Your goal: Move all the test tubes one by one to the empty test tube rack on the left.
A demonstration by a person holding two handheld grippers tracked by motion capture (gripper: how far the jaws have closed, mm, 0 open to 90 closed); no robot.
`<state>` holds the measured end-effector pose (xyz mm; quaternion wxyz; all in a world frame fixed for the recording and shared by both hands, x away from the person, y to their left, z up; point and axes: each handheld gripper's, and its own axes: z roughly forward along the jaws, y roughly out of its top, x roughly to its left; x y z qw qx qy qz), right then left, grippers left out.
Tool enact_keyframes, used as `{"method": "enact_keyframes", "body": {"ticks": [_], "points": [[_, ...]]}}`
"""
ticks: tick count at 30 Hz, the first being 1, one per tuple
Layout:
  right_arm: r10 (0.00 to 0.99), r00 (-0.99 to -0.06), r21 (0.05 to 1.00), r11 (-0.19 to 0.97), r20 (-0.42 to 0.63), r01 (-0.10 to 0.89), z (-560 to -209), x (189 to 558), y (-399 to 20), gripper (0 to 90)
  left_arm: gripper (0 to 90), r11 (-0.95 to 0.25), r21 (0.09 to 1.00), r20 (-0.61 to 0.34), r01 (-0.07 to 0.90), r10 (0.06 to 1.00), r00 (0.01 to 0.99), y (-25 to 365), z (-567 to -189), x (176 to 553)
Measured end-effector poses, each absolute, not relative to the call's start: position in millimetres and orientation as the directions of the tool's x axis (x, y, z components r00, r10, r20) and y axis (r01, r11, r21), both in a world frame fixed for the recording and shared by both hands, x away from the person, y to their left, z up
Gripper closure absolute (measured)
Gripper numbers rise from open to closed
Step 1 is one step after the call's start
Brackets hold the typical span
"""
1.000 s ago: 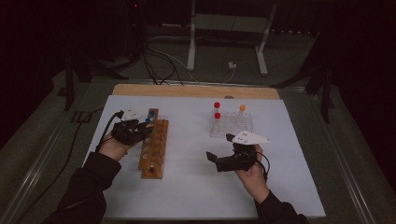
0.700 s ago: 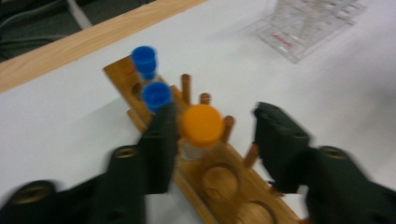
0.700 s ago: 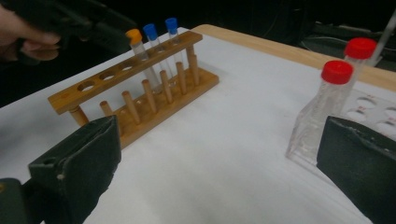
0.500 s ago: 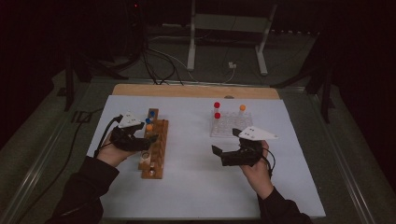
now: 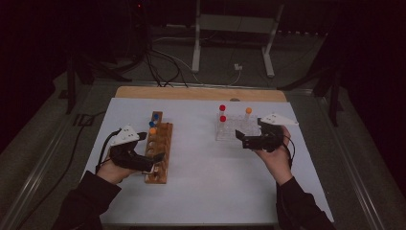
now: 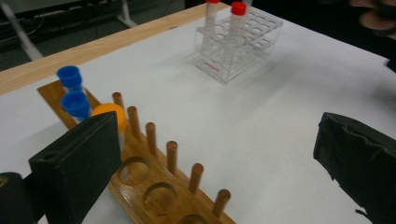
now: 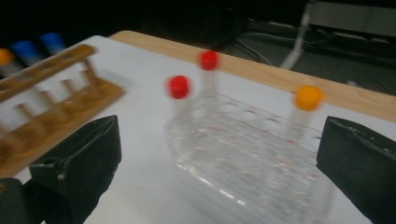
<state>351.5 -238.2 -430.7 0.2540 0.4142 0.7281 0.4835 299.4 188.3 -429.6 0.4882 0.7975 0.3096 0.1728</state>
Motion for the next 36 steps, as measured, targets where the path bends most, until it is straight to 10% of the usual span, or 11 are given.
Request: {"method": "enact_keyframes", "body": {"ticks": [15,36], "points": [[0.907,-0.420,0.873,0.195,0.013,0.448,-461,413,-259,44.2,1.8,-0.330,0.886,-0.038,0.325,0.648,0.760,191,-433,295],[0.920,-0.392,0.845,0.208,0.002,0.492,-472,438,-254,74.7,1.8,-0.327,0.884,-0.044,0.332,0.651,0.758,193,-434,296]]}}
